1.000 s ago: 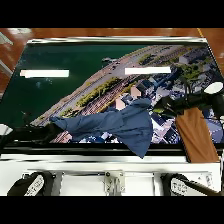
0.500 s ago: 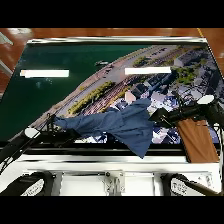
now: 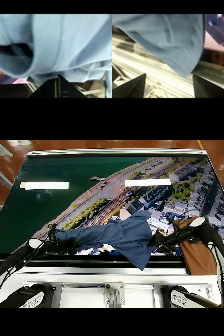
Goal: Fold the shirts.
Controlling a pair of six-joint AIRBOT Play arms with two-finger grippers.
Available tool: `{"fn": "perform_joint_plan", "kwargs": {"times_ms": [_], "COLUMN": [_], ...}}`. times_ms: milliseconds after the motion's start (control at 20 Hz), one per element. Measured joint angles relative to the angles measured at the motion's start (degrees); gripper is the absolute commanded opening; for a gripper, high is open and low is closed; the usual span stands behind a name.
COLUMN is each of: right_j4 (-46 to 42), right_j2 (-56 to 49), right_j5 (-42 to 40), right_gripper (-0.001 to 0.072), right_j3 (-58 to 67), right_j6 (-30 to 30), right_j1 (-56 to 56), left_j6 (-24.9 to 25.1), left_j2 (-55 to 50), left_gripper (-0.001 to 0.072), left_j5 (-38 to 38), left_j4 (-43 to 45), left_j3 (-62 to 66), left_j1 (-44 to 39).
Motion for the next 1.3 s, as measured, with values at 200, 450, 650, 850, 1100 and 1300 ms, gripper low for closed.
{"fn": "perform_joint_plan", "kwargs": {"times_ms": [200,450,650,850,1100,1300], "right_j4": [1.4,6.4,12.0,14.0,11.1,8.2], "right_j2": [0.0,0.0,0.9,8.4,23.1,30.2], "right_j5": [-5.5,-16.4,-20.9,-15.8,-12.8,-16.0], "right_gripper": [0.0693,0.0119,0.0059,0.0058,0.0058,0.0058], "right_j3": [-8.1,-11.7,-10.3,-0.5,24.5,46.8], "right_j6": [-0.2,1.6,0.3,-6.2,-7.0,-3.9], "right_j1": [1.7,9.6,12.5,13.2,8.0,2.0], "left_j6": [0.4,0.5,0.6,0.6,0.6,-0.2], "left_j2": [3.8,9.4,13.0,17.4,23.8,25.5], "left_gripper": [0.0044,0.0044,0.0044,0.0043,0.0043,0.0044], "left_j5": [-0.2,-0.5,-0.7,-4.2,-7.9,-9.8], "left_j4": [-0.2,-0.3,0.2,5.0,10.7,17.4], "left_j3": [0.3,0.9,3.1,12.4,38.7,61.8], "left_j1": [-0.1,-0.1,0.3,2.1,9.0,17.0]}}
